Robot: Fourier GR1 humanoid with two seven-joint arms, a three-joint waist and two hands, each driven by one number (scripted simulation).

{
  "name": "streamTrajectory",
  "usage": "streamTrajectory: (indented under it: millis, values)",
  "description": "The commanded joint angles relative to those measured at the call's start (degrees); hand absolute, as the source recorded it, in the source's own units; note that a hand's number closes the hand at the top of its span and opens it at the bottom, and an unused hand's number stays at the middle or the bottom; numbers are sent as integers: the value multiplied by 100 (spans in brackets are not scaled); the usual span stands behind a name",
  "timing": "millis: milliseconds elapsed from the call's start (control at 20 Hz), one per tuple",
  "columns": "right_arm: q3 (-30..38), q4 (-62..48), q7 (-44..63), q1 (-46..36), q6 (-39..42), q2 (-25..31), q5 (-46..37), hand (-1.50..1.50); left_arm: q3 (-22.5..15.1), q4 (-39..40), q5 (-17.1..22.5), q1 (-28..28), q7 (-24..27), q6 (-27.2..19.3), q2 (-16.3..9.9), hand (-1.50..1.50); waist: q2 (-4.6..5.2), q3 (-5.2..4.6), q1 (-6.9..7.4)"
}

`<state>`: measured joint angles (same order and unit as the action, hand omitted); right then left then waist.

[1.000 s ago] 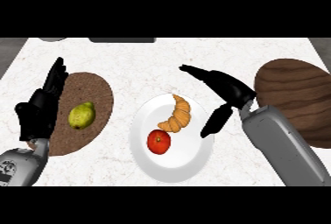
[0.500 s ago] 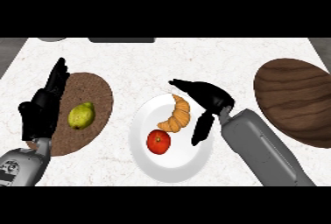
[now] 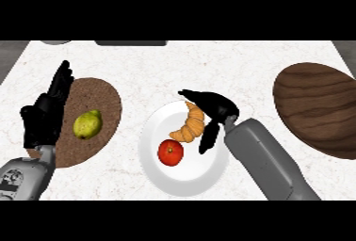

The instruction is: Pick the croissant from the plate and place it in the bowl

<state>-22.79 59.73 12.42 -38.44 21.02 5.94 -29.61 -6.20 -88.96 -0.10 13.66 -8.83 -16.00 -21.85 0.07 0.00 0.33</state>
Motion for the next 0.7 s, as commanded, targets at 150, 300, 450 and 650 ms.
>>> streamTrajectory:
  millis: [150,300,450,650]
  values:
    - [265,-1429,-998,-311,-452,-326,-589,-150,175,-49,-201,17,56,166,242,0,7,1,20]
    - [276,-1611,-905,-456,-619,-580,-686,-150,265,-206,-296,-58,-181,246,249,0,4,1,22]
    - [-217,-1670,-1354,-218,-1039,-585,-1144,150,196,-340,-369,108,-404,252,209,0,5,2,30]
    - [66,-1706,-1419,-463,-927,-585,-1138,150,419,-338,-315,-253,-87,518,282,0,-2,0,19]
